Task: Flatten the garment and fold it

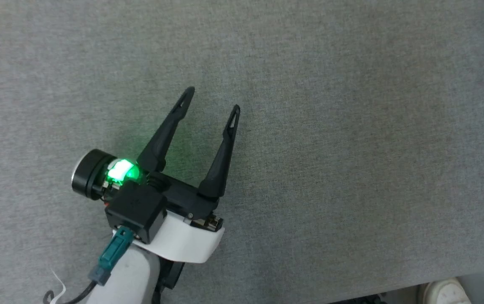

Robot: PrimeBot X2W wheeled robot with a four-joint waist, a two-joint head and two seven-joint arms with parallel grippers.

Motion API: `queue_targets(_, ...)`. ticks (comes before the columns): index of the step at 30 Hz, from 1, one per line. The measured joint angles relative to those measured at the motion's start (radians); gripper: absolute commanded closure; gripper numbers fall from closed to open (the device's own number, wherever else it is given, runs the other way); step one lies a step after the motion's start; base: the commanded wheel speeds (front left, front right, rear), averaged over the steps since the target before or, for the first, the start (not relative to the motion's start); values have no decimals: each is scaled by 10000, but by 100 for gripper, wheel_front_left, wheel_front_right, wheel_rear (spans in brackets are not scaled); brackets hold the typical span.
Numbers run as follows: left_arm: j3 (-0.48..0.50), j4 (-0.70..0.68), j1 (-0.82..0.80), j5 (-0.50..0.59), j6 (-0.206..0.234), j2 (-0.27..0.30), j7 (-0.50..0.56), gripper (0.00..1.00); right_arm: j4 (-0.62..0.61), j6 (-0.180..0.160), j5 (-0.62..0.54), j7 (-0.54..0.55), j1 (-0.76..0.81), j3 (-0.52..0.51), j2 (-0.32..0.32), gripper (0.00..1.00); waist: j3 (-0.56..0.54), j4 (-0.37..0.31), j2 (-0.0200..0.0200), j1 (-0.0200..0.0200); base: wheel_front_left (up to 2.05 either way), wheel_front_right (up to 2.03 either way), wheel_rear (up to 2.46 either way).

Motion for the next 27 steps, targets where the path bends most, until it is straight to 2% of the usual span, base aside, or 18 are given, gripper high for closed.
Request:
queue_targets(11, -174, -314, -215, 454, 182, 58, 17, 0, 1639, 0, -734, -1076, -673, 123, -401, 100, 482, 187, 0, -1, 0, 0, 0)
queue_targets(14, -176, -374, -216, 518, 278, 59, -17, 0, 2100, 0, -815, -1277, -885, 230, -410, 63, 502, 276, 0, -2, 0, 0, 0)
queue_targets(15, -173, -387, -216, 518, 282, 59, -21, 0, 2243, 0, -834, -1321, -939, 253, -410, 46, 499, 294, 0, -2, 0, 0, 0)
queue_targets(16, -171, -393, -216, 518, 299, 59, -40, 0, 2355, 0, -842, -1383, -990, 290, -407, 5, 487, 304, 0, -2, 0, 0, 0)
queue_targets(17, -165, -395, -216, 520, 320, 61, -96, 0, 2458, 0, -849, -1417, -1041, 322, -403, 0, 471, 311, 0, -1, 0, 0, 0)
queue_targets(27, -69, -305, -162, 464, 662, 13, -516, 0, 3118, 0, -932, -1682, -1331, 660, -401, 0, -63, 336, 0, -2, 0, 0, 0)
